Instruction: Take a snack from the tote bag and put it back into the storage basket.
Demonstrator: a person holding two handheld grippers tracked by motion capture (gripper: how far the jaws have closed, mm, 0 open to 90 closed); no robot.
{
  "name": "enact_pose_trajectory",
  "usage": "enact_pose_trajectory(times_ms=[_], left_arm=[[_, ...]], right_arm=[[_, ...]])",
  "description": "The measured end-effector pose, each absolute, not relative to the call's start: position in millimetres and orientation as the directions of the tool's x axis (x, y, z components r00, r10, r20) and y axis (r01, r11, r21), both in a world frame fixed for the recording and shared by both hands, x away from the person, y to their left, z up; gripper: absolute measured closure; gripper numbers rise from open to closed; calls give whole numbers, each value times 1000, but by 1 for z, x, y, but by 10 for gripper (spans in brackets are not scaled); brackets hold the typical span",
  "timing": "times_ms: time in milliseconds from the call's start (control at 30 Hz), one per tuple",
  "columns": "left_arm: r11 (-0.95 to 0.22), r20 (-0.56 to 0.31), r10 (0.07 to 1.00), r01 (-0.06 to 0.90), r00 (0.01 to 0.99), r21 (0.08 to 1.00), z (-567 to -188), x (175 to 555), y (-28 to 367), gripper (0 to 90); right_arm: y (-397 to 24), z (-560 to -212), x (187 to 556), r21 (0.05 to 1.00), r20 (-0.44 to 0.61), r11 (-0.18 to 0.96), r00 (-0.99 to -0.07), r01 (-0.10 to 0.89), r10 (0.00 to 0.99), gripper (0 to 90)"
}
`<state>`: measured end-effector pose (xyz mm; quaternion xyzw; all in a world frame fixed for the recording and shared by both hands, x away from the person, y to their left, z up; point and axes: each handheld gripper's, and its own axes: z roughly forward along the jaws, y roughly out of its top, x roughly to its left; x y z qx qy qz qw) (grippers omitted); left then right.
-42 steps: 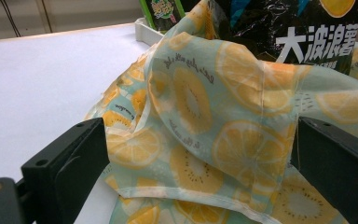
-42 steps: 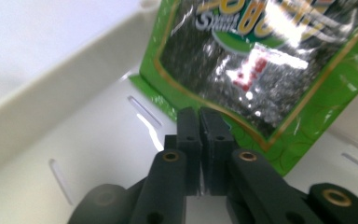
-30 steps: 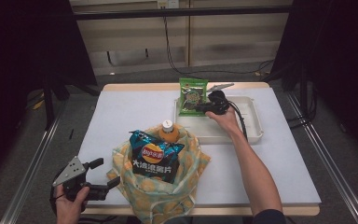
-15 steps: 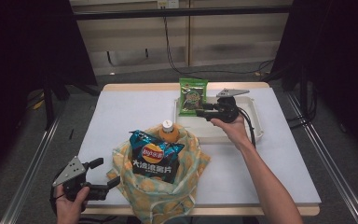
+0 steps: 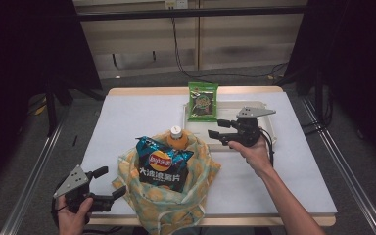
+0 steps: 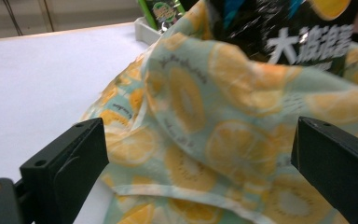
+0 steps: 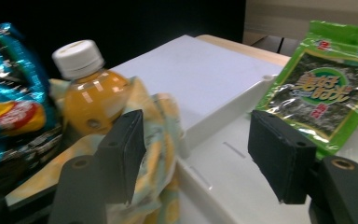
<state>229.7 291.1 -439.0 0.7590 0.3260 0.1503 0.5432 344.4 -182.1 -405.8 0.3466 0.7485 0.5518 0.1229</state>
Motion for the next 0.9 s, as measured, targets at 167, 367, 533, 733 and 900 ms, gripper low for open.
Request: enact_pose_trajectory(times_ms=[167,367,533,733,900], left_arm=[[-241,-93,639,314,764,918,-437,226,280,33],[-229,-92,646,308,758,923,-431,223,276,33],[-223,-115,648,331,753,917,-425,232,270,33],[-226,-129,640,347,757,910,-420,240,258,33],[-198,-158,624,350,765,915,-428,236,256,34]], right_arm=[[-179,-401,325,911,203,158,-746,382,634,373],[-172,-398,304,904,243,151,-769,401,591,430],[-162,-390,292,909,235,173,-809,379,540,384],[-156,-387,283,912,268,142,-821,384,504,321],[-145,-387,276,910,275,152,-837,386,473,293]])
